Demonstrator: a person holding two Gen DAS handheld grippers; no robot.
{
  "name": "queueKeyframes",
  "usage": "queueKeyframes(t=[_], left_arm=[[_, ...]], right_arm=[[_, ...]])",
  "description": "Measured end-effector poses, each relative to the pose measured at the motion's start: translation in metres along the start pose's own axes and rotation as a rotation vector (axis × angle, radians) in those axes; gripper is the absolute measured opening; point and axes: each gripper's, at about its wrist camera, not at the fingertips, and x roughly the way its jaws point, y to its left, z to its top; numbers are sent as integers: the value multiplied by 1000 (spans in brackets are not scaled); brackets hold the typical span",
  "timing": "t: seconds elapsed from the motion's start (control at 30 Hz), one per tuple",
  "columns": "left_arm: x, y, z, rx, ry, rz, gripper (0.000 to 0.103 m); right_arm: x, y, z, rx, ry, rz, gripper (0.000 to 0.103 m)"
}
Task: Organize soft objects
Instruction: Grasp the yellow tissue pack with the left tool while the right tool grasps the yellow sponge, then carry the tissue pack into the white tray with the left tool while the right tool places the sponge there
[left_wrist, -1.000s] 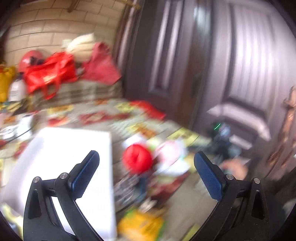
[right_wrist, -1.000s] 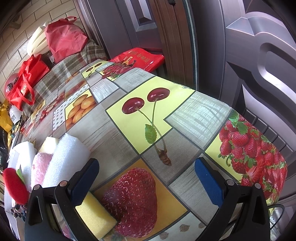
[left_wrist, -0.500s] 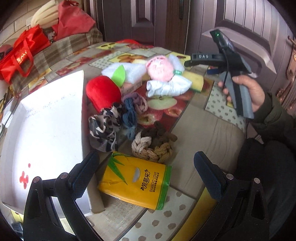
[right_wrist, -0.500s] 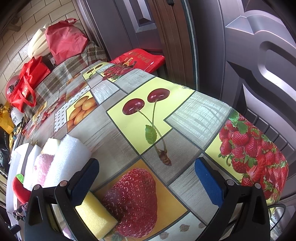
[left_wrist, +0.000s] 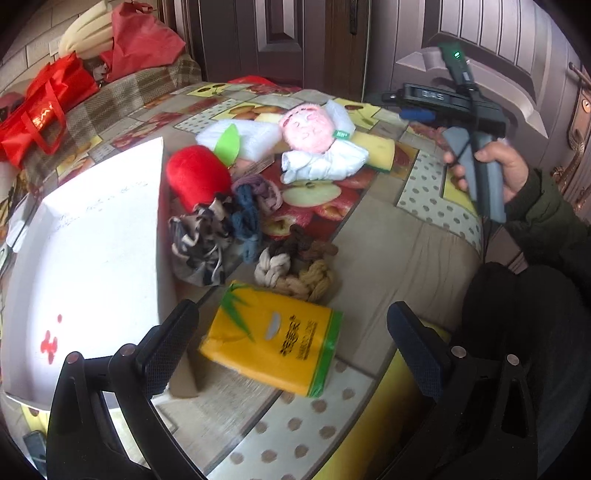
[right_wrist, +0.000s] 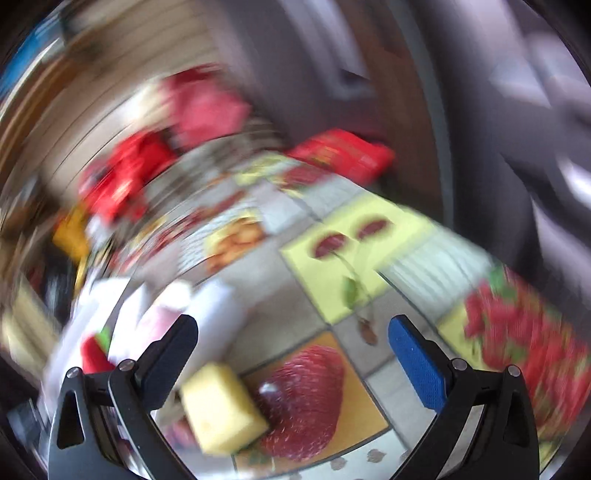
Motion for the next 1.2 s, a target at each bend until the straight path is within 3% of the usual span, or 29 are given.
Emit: queueKeyframes(t=[0.07,0.2,0.4,0.47,0.5,0.53,0.6,0.67,0.8,0.93,1.07,1.2], left_arm=[[4,-1,-3,3,16,-2,102],[13,-2,-5,-10,21,1,102],[20,-2,-2,-2,32,3,102],[23,-2,-2,4,38,6,101],[24,-2,-3,7,35,15,99],[25,-3,-3,13,36,27,97],[27,-3,-4,16,38,40,82],[24,-4,-6,12,16,36,78],[10,-6,-9,-10,-67,32,75],[-16,1,-8,-62,-223,37,75],[-40,16,-9,-149,-422,109,75],[-59,33,-20,-239,-563,278,75]], right_arm=[[-1,21,-5,-198,49,39,103],[6,52,-24,-424,161,74,103],[33,62,-33,-495,267,44,100],[39,62,-33,-509,290,48,86],[41,62,-34,-514,302,51,67],[43,61,-34,-518,317,54,56],[39,60,-36,-528,309,55,40],[36,57,-33,-510,312,72,40],[21,45,-25,-432,253,70,40],[-19,38,-5,-330,74,157,40],[-47,59,3,-297,-110,247,40],[-43,78,-5,-242,-218,275,41]])
